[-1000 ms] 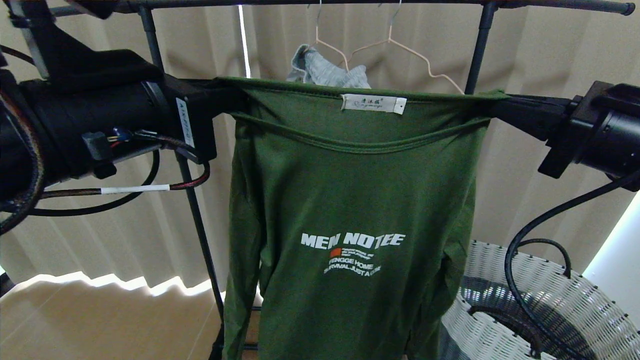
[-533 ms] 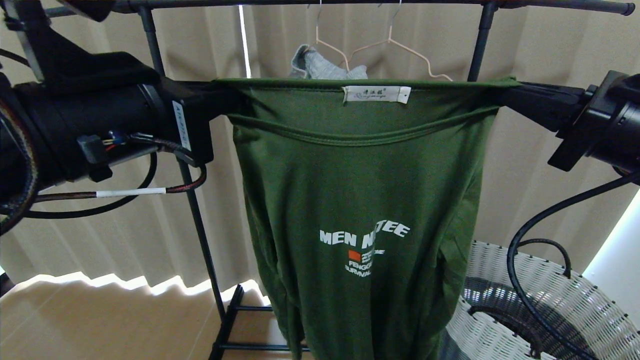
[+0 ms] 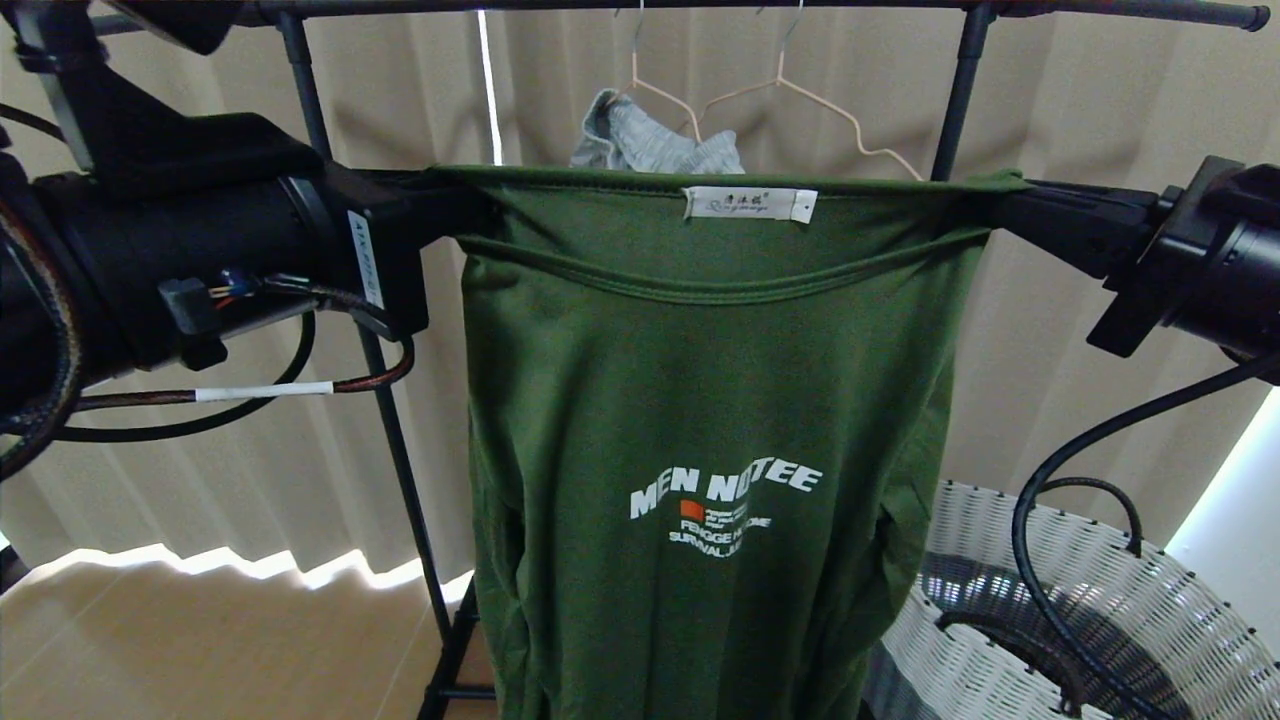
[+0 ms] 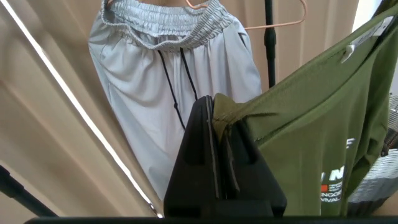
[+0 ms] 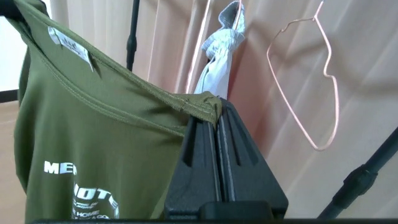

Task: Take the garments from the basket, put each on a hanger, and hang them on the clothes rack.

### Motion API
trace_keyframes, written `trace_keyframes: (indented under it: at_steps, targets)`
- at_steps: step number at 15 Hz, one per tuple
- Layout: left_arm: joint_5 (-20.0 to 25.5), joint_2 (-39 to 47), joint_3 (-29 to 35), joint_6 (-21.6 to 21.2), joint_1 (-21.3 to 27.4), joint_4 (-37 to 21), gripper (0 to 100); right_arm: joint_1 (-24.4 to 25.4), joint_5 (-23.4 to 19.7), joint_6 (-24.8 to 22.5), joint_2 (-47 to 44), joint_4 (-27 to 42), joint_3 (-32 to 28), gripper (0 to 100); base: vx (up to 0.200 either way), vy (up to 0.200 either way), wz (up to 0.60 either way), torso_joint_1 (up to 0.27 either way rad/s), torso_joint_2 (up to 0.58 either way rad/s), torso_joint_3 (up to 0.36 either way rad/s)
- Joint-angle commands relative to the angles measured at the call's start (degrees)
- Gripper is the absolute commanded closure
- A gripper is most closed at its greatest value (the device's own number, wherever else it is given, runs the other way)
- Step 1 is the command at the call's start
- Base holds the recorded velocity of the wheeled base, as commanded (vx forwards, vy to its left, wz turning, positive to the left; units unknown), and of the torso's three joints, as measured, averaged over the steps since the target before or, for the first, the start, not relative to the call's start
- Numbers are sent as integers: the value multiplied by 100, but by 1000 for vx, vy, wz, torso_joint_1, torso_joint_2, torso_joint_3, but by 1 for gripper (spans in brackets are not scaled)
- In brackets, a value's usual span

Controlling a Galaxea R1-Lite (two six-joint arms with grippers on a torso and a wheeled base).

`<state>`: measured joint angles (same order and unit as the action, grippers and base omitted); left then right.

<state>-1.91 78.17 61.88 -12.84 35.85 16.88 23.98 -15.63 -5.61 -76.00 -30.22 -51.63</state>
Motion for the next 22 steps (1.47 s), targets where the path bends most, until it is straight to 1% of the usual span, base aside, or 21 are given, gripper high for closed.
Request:
trace_keyframes:
  at_steps: [1, 3, 5, 6, 9, 11, 12, 14, 15, 18, 19, 21, 22]
  targets:
    - [-2, -3, 0, 0, 1, -1, 100, 2, -2, -2, -21, -1, 4, 100, 0, 0, 0, 0, 0, 0]
    - [-2, 6, 8, -8, 1, -1, 100, 2, -2, -2, -21, 16, 4, 100, 0, 0, 0, 0, 0, 0]
    - [-2, 6, 0, -140, -8, -1, 100, 2, -2, -2, -12, 139, 12, 100, 0, 0, 0, 0, 0, 0]
    - [-2, 6, 0, -149, -8, -1, 100, 2, -2, -2, -12, 174, 4, 0, 0, 0, 0, 0, 0, 0]
    - [-11, 6, -27, -149, -17, -1, 100, 2, 7, -2, -3, 113, 153, 0, 0, 0, 0, 0, 0, 0]
    - [-28, 32, -132, -158, -52, -10, 100, 2, -2, -186, 50, 43, 663, 0, 0, 0, 0, 0, 0, 0]
    - [-107, 41, -150, -193, -175, -18, 100, 2, -10, -301, 129, -89, 926, 0, 0, 0, 0, 0, 0, 0]
    - [-380, 102, -194, -509, -465, -10, 100, 37, -37, -318, 173, -318, 1190, 0, 0, 0, 0, 0, 0, 0]
    - [-503, 129, -273, -747, -720, 25, 100, 37, -169, -327, 217, -450, 1278, 0, 0, 0, 0, 0, 0, 0]
    - [-591, 94, -422, -773, -1010, 25, 100, 28, -626, -327, 410, -458, 1383, 0, 0, 0, 0, 0, 0, 0]
    - [-591, 85, -457, -773, -1063, 25, 100, 28, -643, -327, 445, -458, 1436, 0, 0, 0, 0, 0, 0, 0]
    - [-582, 76, -633, -764, -1239, 34, 100, 19, -643, -345, 612, -458, 1726, 0, 0, 0, 0, 0, 0, 0]
    - [-582, -82, -862, -773, -1326, 34, 100, -174, -573, -450, 656, -414, 1884, 0, 0, 0, 0, 0, 0, 0]
